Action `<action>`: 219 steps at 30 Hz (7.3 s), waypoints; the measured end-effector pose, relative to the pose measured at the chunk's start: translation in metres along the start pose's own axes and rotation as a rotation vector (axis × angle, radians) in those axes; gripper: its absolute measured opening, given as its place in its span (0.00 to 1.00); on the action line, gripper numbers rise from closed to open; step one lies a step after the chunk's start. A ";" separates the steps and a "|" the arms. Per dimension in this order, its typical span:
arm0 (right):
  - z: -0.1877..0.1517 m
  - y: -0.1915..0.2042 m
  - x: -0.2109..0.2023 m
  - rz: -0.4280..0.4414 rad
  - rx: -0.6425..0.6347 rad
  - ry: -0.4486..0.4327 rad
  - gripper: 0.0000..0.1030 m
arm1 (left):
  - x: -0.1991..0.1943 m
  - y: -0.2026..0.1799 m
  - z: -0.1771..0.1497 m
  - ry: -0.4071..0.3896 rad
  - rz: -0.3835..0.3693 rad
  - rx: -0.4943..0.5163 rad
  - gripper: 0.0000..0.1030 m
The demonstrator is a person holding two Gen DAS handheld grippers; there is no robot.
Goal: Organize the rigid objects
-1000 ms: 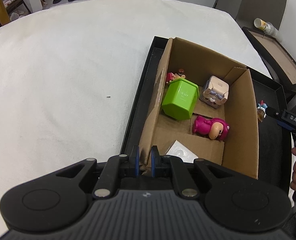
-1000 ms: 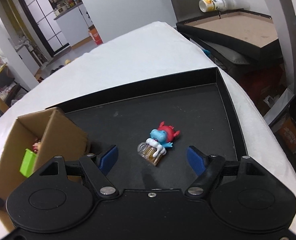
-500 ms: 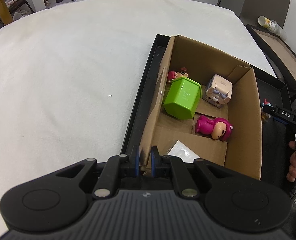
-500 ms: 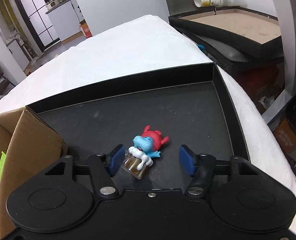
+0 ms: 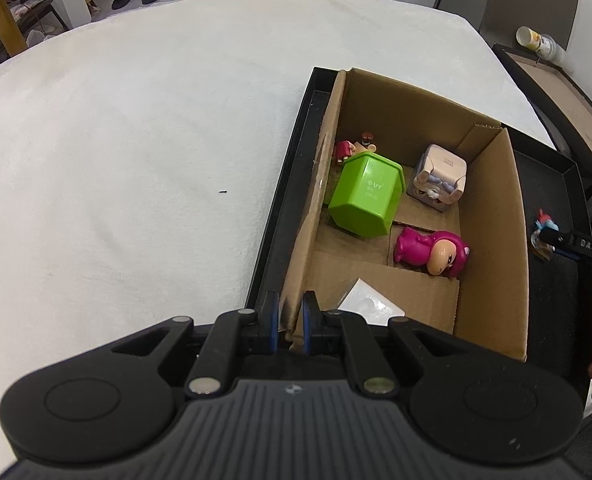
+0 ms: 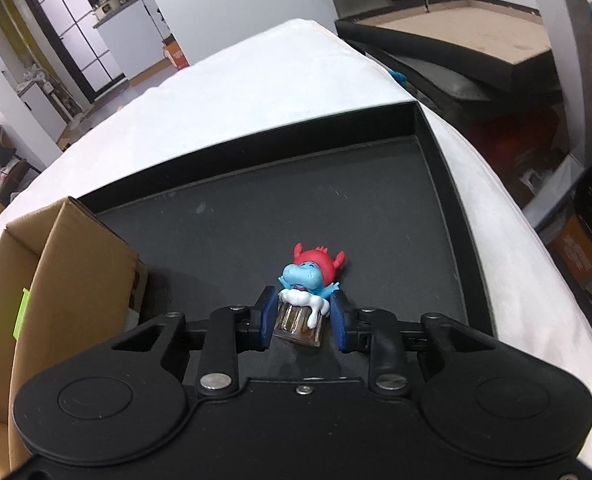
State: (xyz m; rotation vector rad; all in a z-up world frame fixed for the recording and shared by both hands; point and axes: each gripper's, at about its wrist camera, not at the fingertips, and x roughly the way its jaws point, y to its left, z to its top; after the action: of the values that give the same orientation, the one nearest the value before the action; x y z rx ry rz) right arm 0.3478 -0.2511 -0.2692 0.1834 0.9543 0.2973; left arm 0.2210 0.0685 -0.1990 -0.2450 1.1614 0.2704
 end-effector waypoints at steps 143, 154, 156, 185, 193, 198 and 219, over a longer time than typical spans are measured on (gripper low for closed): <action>0.010 0.200 -0.064 -0.058 -0.325 -0.105 0.32 | -0.004 0.030 -0.006 -0.023 -0.190 -0.049 0.10; 0.018 0.170 -0.089 -0.023 -0.231 -0.111 0.31 | -0.007 0.026 -0.005 -0.026 -0.171 -0.038 0.10; 0.018 0.164 -0.093 -0.009 -0.213 -0.104 0.32 | -0.009 0.027 -0.005 -0.029 -0.175 -0.044 0.10; 0.014 0.102 -0.159 0.155 -0.055 -0.077 0.70 | -0.100 -0.004 -0.001 -0.113 -0.204 -0.012 0.32; 0.011 0.102 -0.184 0.173 -0.051 -0.091 0.90 | -0.143 -0.005 -0.007 -0.185 -0.164 -0.015 0.75; 0.008 0.104 -0.199 0.162 -0.050 -0.088 1.00 | -0.168 -0.006 -0.015 -0.226 -0.169 0.006 0.86; -0.034 0.097 -0.259 0.167 -0.057 -0.128 1.00 | -0.228 -0.012 -0.067 -0.315 -0.195 0.094 0.98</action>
State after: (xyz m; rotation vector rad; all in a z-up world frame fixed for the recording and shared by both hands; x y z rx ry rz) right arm 0.1627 -0.2435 -0.0609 0.2277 0.8046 0.4610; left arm 0.0819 0.0158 -0.0129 -0.2220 0.8292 0.0782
